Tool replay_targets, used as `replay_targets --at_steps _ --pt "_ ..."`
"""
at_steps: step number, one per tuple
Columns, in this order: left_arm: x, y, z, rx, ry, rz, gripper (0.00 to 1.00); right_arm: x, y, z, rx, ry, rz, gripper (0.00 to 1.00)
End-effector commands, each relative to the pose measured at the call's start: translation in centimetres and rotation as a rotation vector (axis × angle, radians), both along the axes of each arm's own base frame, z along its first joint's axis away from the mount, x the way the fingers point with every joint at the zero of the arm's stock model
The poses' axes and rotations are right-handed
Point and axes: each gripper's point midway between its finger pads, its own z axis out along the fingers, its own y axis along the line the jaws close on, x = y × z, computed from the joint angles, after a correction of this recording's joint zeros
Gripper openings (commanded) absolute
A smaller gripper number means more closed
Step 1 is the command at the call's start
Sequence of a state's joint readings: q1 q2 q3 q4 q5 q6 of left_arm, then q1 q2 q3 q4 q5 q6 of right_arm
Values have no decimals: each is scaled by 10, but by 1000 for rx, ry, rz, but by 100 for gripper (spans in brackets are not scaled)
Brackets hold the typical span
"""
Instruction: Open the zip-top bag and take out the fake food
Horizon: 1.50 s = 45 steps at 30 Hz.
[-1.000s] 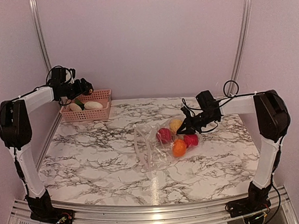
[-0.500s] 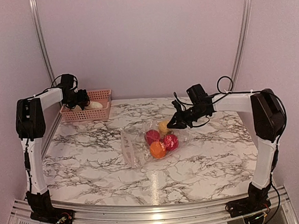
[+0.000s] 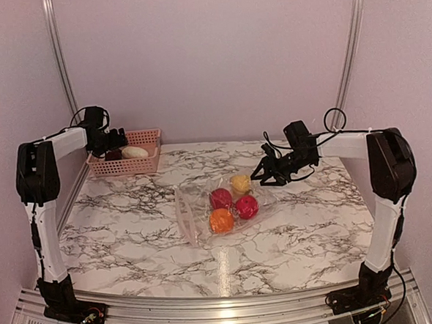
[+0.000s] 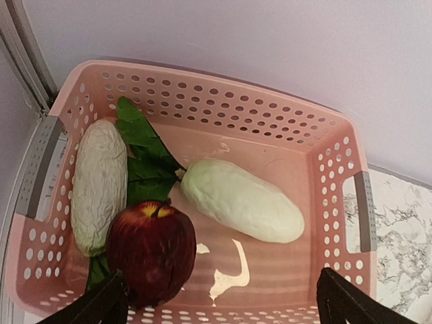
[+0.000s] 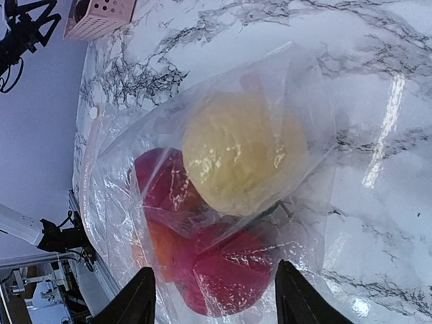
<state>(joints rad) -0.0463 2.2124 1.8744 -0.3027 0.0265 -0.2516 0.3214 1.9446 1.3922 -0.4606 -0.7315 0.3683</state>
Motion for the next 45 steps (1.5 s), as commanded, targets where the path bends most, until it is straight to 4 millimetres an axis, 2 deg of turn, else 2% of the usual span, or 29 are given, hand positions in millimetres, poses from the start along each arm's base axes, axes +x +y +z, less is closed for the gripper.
replay_targets --at_steps 1,2,4,6,8,10,12,13,17,19,23,27,29,35,38,41,45 --pt "-18 -5 113 -137 -368 10 99 -7 -6 25 6 -66 49 61" --pt "-25 -9 121 -165 -400 -4 99 -10 -7 25 2 -67 55 63" --pt "-31 -12 118 -204 -351 -4 99 -16 -11 24 -3 -70 68 65" --pt "-35 -27 116 -232 -306 -59 99 -24 -14 21 -9 -63 81 65" --pt "-49 -41 115 -232 -295 -96 99 -31 -16 19 -12 -56 100 65" --pt "-68 -53 107 -257 -269 -125 99 -40 -19 15 -23 -43 123 66" --pt "-87 -68 101 -284 -243 -176 99 -46 -23 8 -54 -32 134 77" --pt "-98 -77 97 -275 -225 -205 99 -48 -26 4 -73 -28 135 78" --pt "-149 -112 70 -211 -106 -349 99 -53 -36 -17 -144 -2 126 80" --pt "-178 -131 58 -234 -51 -426 99 -52 -37 -25 -150 7 121 78" --pt "-230 -160 42 -326 4 -499 98 -51 -34 -41 -137 35 129 68" --pt "-279 -192 15 -417 88 -576 89 -54 -32 -53 -124 59 143 57" --pt "-297 -209 6 -456 129 -618 81 -56 -31 -58 -118 71 150 51" --pt "-313 -247 -15 -522 200 -664 60 -63 -30 -69 -104 98 156 41" --pt "-313 -265 -23 -558 218 -673 51 -65 -31 -71 -105 101 157 38" --pt "-310 -281 -34 -575 241 -682 47 -67 -31 -73 -104 106 159 36" --pt "-297 -298 -50 -566 276 -674 41 -70 -30 -77 -105 111 163 33"
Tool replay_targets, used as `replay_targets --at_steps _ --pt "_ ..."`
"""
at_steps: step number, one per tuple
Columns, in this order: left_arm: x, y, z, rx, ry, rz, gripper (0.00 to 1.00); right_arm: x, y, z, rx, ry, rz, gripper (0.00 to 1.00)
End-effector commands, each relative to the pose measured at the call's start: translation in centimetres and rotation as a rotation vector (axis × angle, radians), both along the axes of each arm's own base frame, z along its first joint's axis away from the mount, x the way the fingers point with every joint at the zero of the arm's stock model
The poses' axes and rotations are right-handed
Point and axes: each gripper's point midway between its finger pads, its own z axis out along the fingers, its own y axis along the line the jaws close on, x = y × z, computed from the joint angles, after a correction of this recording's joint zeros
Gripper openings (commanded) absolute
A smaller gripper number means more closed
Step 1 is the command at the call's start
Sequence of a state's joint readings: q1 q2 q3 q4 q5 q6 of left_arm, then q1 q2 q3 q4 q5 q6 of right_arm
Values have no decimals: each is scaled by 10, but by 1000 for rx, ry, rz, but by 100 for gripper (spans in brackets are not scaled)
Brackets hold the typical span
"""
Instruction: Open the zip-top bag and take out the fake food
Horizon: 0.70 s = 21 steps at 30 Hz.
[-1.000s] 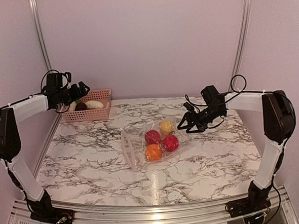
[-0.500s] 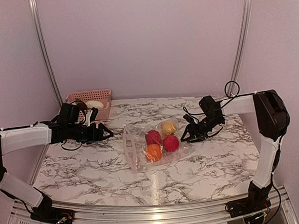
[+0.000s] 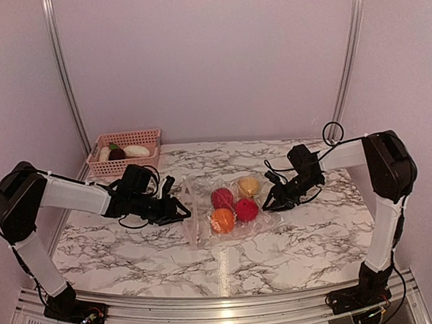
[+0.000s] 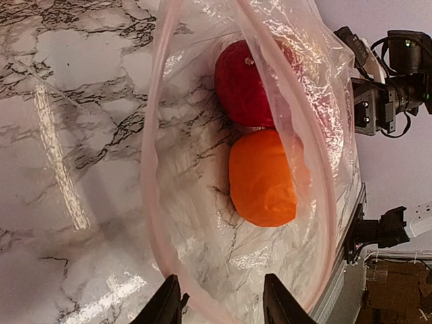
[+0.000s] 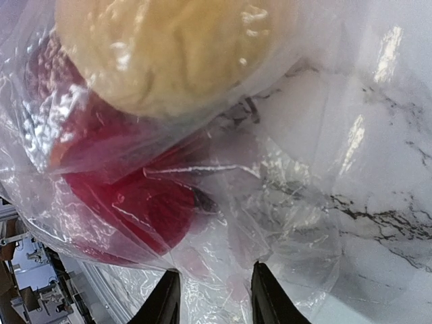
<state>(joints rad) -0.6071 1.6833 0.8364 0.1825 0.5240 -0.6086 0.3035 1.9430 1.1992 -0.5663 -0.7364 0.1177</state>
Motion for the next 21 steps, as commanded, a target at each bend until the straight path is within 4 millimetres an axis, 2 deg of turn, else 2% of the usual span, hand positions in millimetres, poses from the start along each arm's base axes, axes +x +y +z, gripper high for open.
replay_targets --at_steps 1,3,7,10,13,16,18,21 --pt "21 -26 5 -42 -15 3 39 -4 -1 -11 0 13 9 33" --pt "25 -37 4 -50 -21 -10 38 -5 0 -12 -3 12 13 32" --pt "15 -70 -1 -46 -30 -120 40 -7 3 -14 -3 16 20 29" --pt "3 -89 -5 -60 -25 -195 48 -9 7 -16 -2 20 25 25" --pt "-5 -106 -1 -84 -42 -246 62 -11 10 -18 1 29 28 17" --pt "-11 -116 1 -63 -69 -278 75 -12 14 -17 3 30 31 10" --pt "-13 -118 -1 -37 -80 -283 79 -13 16 -17 5 32 30 5" --pt "-10 -113 -16 28 -69 -259 81 -13 19 -16 10 34 33 0"
